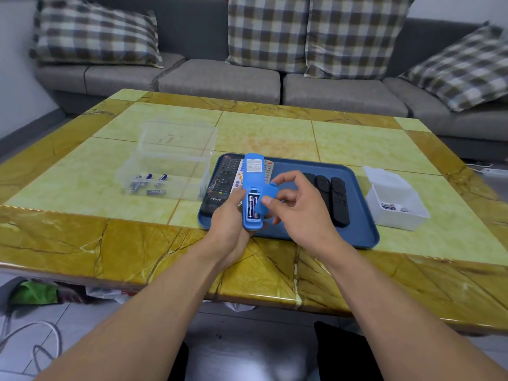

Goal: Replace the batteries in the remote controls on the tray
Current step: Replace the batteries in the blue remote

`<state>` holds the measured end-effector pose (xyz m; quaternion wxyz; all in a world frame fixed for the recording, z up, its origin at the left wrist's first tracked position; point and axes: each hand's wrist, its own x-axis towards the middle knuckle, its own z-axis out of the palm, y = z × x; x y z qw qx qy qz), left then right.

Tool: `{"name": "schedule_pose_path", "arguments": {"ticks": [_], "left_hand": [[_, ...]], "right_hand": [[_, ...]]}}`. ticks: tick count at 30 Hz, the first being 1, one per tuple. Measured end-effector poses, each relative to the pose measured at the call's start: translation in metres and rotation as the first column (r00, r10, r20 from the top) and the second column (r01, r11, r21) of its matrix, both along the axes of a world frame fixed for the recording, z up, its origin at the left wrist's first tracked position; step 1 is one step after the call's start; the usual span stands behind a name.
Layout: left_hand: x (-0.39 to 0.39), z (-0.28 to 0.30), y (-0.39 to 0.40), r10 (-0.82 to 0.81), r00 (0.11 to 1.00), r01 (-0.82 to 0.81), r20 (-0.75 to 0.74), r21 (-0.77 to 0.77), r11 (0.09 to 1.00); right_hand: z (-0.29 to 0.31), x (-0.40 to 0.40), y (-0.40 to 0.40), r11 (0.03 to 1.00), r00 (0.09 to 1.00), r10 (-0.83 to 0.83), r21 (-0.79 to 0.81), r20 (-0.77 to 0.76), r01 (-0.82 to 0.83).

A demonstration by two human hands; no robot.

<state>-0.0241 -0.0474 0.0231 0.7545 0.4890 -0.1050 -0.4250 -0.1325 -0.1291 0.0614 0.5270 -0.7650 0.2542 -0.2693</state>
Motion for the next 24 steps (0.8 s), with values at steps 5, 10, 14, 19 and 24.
{"name": "schedule_pose_path", "arguments": {"ticks": [5, 10, 14, 19, 24], "left_hand": [[-0.002, 0.003, -0.003, -0.032, 0.997, 0.028, -0.066, -0.059, 0.998], [-0.004, 0.002, -0.004, -0.025, 0.994, 0.027, -0.109, 0.012, 1.0], [-0.005, 0.003, -0.002, -0.029, 0.995, 0.029, -0.091, 0.005, 1.0], [-0.004, 0.006, 0.002, -0.018, 0.992, 0.015, -0.121, -0.027, 1.0], [0.0, 0.009, 0.007, 0.021, 0.996, -0.024, -0.082, -0.037, 0.999]], "right_hand": [[-0.003, 0.002, -0.001, 0.999, 0.999, 0.05, 0.018, -0.019, -0.05], [-0.013, 0.002, -0.008, 0.989, 0.993, 0.04, -0.137, -0.11, -0.056], [-0.015, 0.002, -0.014, 0.924, 0.968, -0.058, -0.38, -0.243, -0.04], [-0.005, -0.001, -0.005, 0.702, 0.864, -0.227, -0.69, -0.449, -0.175], [-0.007, 0.003, 0.02, 0.642, 0.828, -0.248, -0.726, -0.502, -0.248]]}}
